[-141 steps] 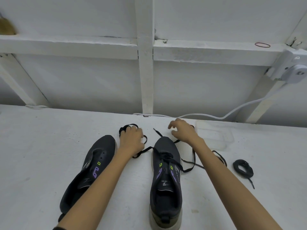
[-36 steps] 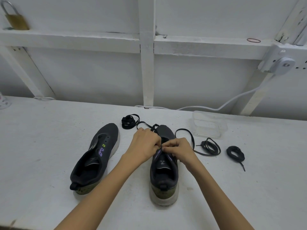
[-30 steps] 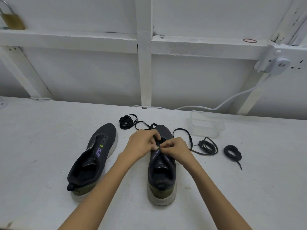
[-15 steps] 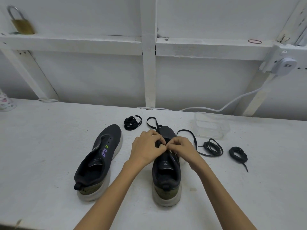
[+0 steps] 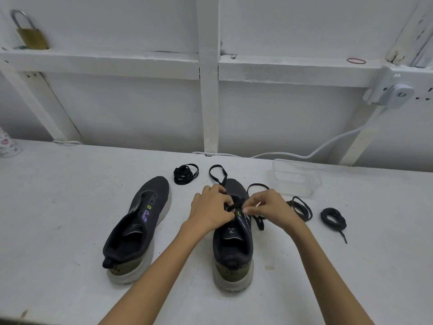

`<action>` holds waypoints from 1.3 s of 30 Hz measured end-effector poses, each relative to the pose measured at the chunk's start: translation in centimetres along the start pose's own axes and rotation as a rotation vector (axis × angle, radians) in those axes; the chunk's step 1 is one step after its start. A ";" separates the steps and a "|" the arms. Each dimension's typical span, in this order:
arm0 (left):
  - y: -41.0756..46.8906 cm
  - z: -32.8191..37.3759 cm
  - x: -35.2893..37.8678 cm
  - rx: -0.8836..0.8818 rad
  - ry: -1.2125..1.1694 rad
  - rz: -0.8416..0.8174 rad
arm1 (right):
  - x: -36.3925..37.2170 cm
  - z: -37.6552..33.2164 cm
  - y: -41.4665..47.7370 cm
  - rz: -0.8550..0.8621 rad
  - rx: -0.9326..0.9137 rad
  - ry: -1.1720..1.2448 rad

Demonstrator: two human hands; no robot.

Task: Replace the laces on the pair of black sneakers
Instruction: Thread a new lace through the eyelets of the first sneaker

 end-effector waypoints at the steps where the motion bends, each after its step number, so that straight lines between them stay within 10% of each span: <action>1: 0.2 0.2 0.0 -0.002 0.009 -0.016 | 0.3 0.2 -0.1 0.005 0.008 0.005; 19: -0.3 0.2 0.8 -0.016 -0.057 0.173 | 2.1 0.1 -0.2 -0.013 0.089 0.179; 28: -0.7 -1.9 1.9 -0.173 -0.554 0.269 | 2.9 -0.4 0.5 0.087 0.001 0.041; 39: -1.7 -1.0 2.2 -0.074 -0.694 0.203 | 3.0 -0.1 -0.1 0.269 0.096 0.617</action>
Point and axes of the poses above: each hand's wrist, its own y-axis towards the middle knuckle, its own x-axis out of the palm, z = x × y, the point moved 4 cm from there along y, towards the middle knuckle, and after that the axes turned 1 degree about -z, right-handed, at the moved point
